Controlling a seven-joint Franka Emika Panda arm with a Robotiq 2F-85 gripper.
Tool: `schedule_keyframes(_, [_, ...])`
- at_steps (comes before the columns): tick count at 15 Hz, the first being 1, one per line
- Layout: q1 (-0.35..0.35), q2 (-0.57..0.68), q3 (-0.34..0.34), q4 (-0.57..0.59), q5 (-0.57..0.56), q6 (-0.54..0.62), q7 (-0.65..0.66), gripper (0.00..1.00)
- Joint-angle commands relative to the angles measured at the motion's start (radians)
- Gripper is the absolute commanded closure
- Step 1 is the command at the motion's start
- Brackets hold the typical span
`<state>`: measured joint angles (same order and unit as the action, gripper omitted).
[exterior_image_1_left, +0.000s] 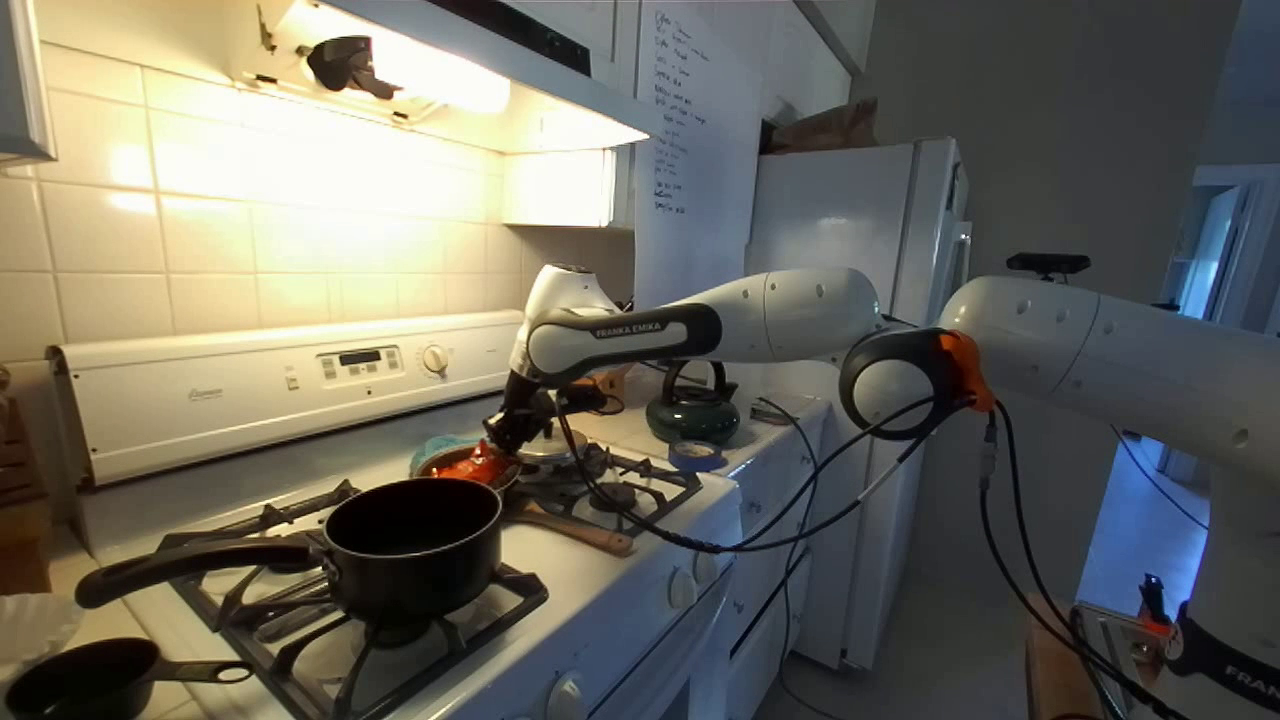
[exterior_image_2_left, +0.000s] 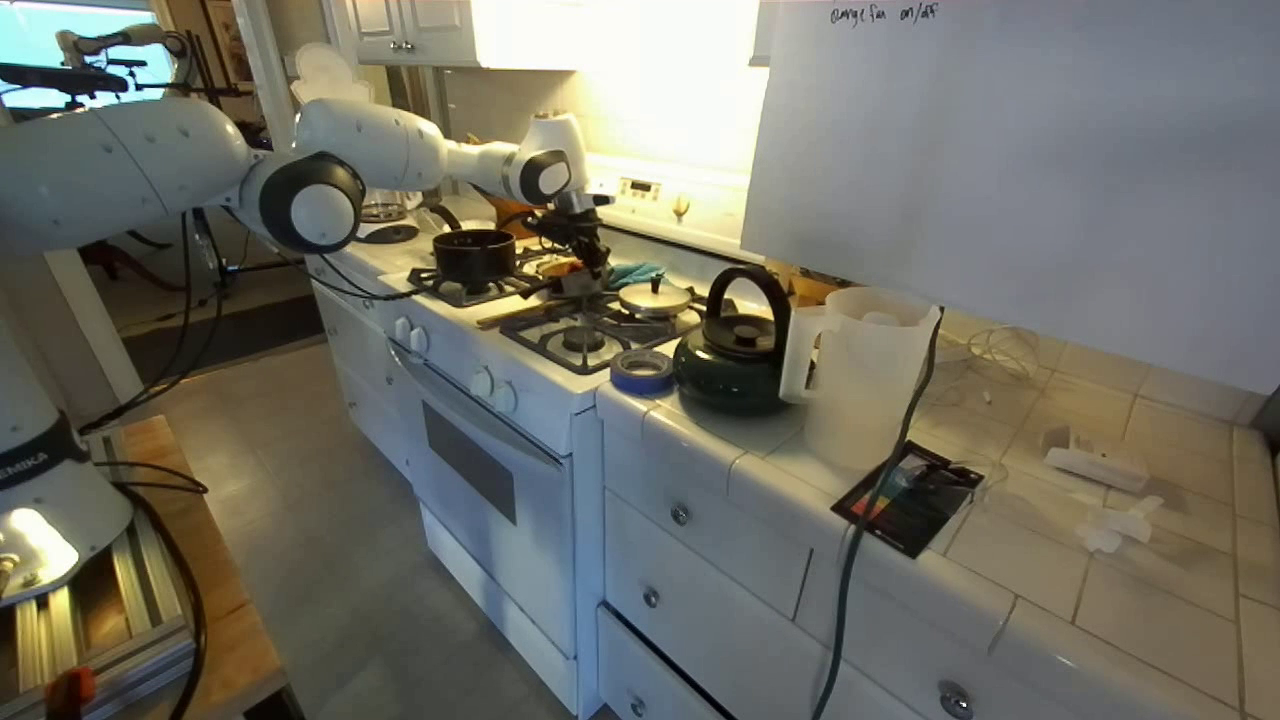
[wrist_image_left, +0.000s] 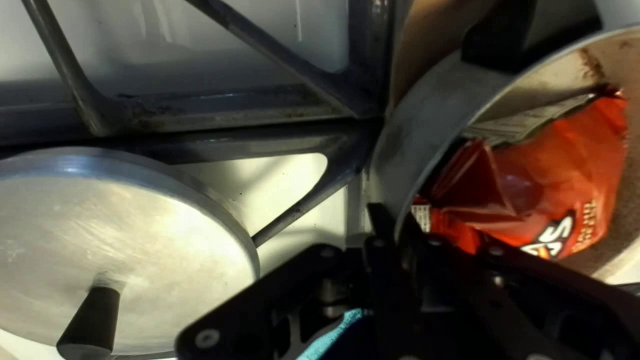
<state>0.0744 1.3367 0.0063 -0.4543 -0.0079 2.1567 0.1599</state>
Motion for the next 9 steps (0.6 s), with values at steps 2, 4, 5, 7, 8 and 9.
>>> schedule_keyframes(2, [0.0,0.013,0.002,0.016,0.013,0.02,0.008,0.98])
schedule_keyframes(4, [-0.002,0.005,0.013,0.016,0.024,0.015,0.017,0.98])
schedule_keyframes(5, [-0.003,-0.001,0.018,0.013,0.029,0.018,0.023,0.98])
schedule_keyframes(7, [-0.004,-0.013,0.029,0.01,0.038,0.019,0.041,0.98])
schedule_keyframes(8, [-0.004,-0.021,0.031,0.006,0.04,0.021,0.053,0.98])
schedule_keyframes(9, [-0.003,-0.028,0.031,0.004,0.041,0.023,0.077,0.98])
